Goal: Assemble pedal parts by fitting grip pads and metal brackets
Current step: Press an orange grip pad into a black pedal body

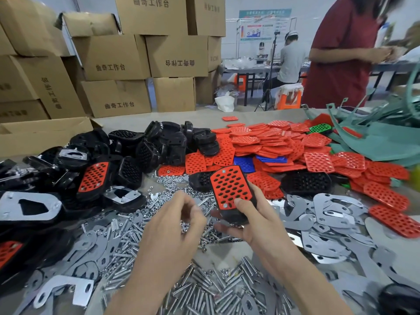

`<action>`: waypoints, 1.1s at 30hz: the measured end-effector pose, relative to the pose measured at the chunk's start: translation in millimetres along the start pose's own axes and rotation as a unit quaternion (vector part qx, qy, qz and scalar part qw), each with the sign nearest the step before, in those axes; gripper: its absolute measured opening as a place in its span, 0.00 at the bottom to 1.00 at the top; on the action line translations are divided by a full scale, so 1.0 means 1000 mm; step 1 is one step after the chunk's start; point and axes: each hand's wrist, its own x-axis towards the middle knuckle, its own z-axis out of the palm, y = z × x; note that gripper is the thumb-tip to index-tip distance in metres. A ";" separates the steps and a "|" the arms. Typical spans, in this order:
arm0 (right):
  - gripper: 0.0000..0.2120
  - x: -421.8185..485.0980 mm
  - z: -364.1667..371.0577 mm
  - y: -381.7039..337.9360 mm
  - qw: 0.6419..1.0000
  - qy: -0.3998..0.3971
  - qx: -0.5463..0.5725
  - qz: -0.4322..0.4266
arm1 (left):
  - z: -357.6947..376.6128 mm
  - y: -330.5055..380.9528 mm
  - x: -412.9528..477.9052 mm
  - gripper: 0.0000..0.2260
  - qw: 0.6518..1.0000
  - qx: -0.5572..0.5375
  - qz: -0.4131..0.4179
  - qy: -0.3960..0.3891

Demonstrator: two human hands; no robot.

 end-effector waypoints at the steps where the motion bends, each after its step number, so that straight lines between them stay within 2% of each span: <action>1: 0.17 -0.001 0.001 0.001 1.000 -0.008 -0.019 0.000 | 0.001 0.003 -0.001 0.07 1.000 -0.021 0.005 0.011; 4: 0.21 -0.005 0.006 0.003 0.993 -0.020 -0.113 -0.021 | 0.005 0.010 -0.004 0.07 0.999 -0.028 0.030 0.001; 9: 0.25 -0.011 0.010 0.001 0.961 -0.015 -0.262 -0.081 | 0.008 0.010 -0.004 0.06 0.999 -0.022 0.043 -0.006; 15: 0.29 -0.011 0.013 0.001 0.949 -0.023 -0.299 -0.102 | 0.007 0.011 -0.001 0.07 0.998 -0.002 0.062 -0.011; 19: 0.33 -0.015 0.012 0.001 0.925 -0.034 -0.363 -0.112 | 0.006 0.011 -0.001 0.10 0.998 -0.003 0.058 -0.016; 26: 0.39 -0.022 0.014 0.000 0.883 -0.047 -0.456 -0.105 | 0.008 0.018 -0.001 0.10 0.999 -0.044 -0.008 -0.031; 28: 0.41 -0.023 0.018 -0.001 0.879 -0.050 -0.464 -0.095 | 0.007 0.020 -0.002 0.08 0.999 -0.006 -0.001 -0.032; 33: 0.38 -0.022 0.022 -0.004 0.870 -0.050 -0.481 -0.100 | 0.000 0.023 -0.001 0.06 0.996 0.078 0.044 -0.019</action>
